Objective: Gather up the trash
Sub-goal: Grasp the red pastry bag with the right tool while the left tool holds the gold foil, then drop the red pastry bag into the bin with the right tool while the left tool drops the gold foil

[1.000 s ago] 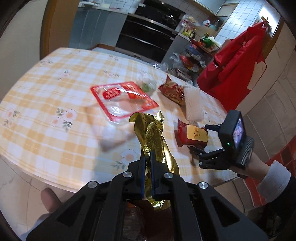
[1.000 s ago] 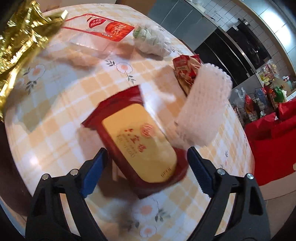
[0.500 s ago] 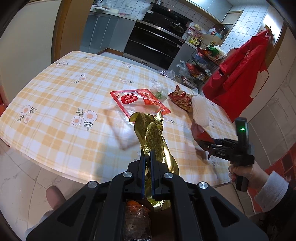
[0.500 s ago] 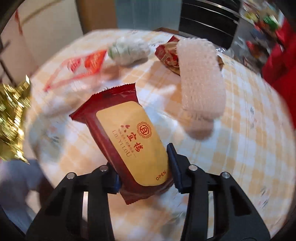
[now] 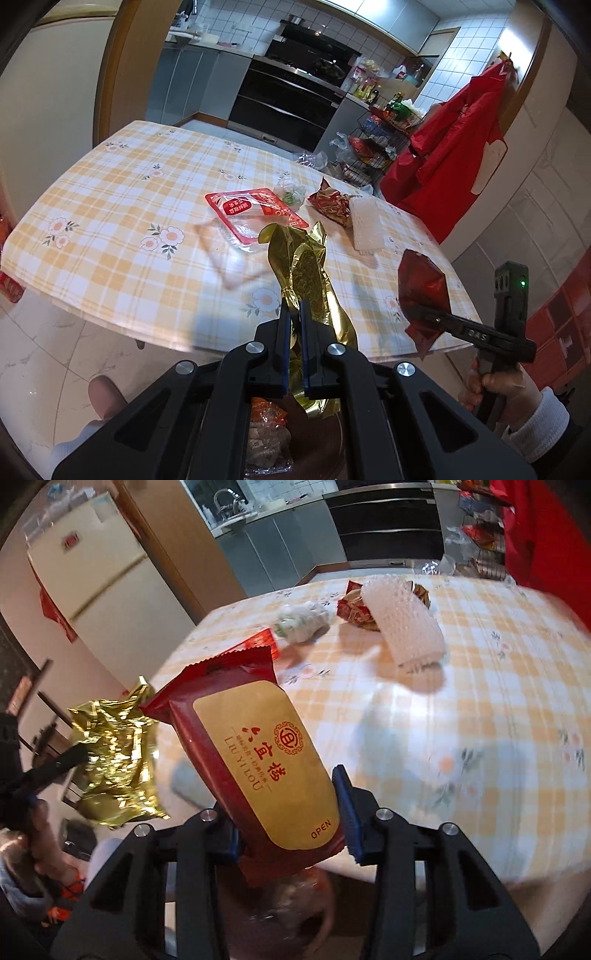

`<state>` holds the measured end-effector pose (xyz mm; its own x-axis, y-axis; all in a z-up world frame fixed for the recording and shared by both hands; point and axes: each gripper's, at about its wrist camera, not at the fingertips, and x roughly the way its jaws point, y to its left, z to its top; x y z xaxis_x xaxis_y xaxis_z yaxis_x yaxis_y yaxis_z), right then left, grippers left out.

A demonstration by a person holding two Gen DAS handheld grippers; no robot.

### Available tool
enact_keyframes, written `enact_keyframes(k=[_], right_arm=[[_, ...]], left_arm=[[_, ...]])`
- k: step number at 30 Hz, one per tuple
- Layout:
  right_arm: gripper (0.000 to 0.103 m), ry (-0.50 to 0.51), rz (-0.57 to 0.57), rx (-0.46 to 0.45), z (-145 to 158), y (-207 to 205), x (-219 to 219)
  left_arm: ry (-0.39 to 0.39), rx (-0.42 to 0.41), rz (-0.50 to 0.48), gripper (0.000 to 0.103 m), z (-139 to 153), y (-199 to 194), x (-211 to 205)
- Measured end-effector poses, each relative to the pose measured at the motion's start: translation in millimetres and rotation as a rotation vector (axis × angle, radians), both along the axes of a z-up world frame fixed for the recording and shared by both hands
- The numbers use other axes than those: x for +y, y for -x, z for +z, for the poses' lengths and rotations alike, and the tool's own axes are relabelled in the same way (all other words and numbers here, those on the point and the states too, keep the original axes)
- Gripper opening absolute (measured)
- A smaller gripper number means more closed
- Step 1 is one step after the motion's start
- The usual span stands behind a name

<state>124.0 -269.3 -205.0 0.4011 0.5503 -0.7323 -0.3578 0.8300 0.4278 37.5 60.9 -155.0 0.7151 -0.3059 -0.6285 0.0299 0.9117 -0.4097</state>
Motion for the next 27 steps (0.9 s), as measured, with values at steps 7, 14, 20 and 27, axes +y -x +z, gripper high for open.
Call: enact_keyframes(k=[7, 14, 20, 27], right_arm=[[0.043, 0.005, 0.008, 0.031, 2, 36, 5], [0.043, -0.024, 0.028, 0.095, -6, 57, 16], [0.045, -0.018, 0.074, 0.103, -1, 68, 32], [0.055, -0.019, 0.108, 0.121, 0, 78, 40]], left_arm=[[0.007, -0.013, 0.023, 0.005, 4, 38, 14], [0.025, -0.027, 0.048, 0.005, 7, 66, 27], [0.019, -0.052, 0.052, 0.005, 13, 81, 29], [0.018, -0.068, 0.056, 0.005, 19, 89, 29]])
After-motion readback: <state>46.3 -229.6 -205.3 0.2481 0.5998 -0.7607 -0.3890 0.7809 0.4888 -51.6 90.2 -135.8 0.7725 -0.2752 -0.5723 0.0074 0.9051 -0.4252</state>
